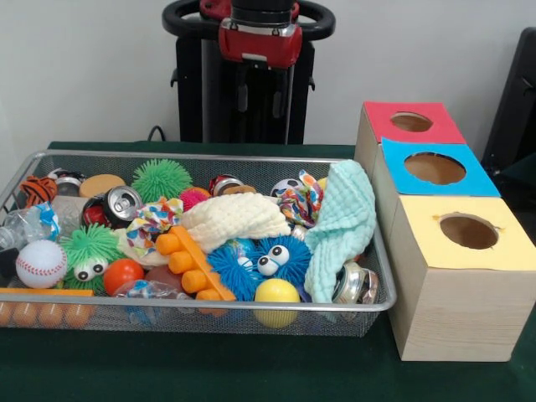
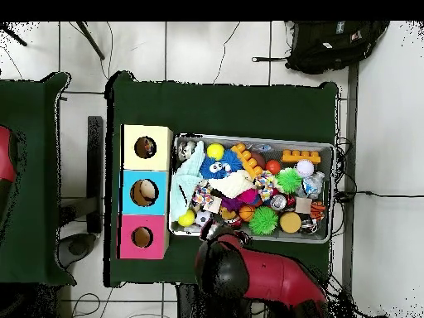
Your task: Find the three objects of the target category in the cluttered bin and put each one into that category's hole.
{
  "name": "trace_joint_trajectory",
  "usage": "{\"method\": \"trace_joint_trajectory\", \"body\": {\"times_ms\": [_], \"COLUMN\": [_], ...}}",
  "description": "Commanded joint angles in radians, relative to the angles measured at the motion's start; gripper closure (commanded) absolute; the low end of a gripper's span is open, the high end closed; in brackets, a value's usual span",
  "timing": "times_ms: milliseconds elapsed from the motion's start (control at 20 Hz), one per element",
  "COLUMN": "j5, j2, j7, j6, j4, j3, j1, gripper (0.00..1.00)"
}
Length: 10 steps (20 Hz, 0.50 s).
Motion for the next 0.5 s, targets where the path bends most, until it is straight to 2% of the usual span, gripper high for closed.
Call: {"method": "trace_joint_trajectory", "body": {"times_ms": [50,150,200,500], "j5": [-0.069,-0.038,-0.044,-0.049], "j2": [-0.018,-0.046,-0.041,-0.047], "j7": [-0.155,-0.079,-0.075,-0.065], "j6": [0.28,0.205,0.173,0.182], "j4": [-0.039,-0.008,-0.009,-0.008], "j3": [0.084,0.083,0.093,0.099], "j1": [-0.049,-0.047,-0.053,-0.058], "gripper": [0.0,0.0,0.0,0.0]}}
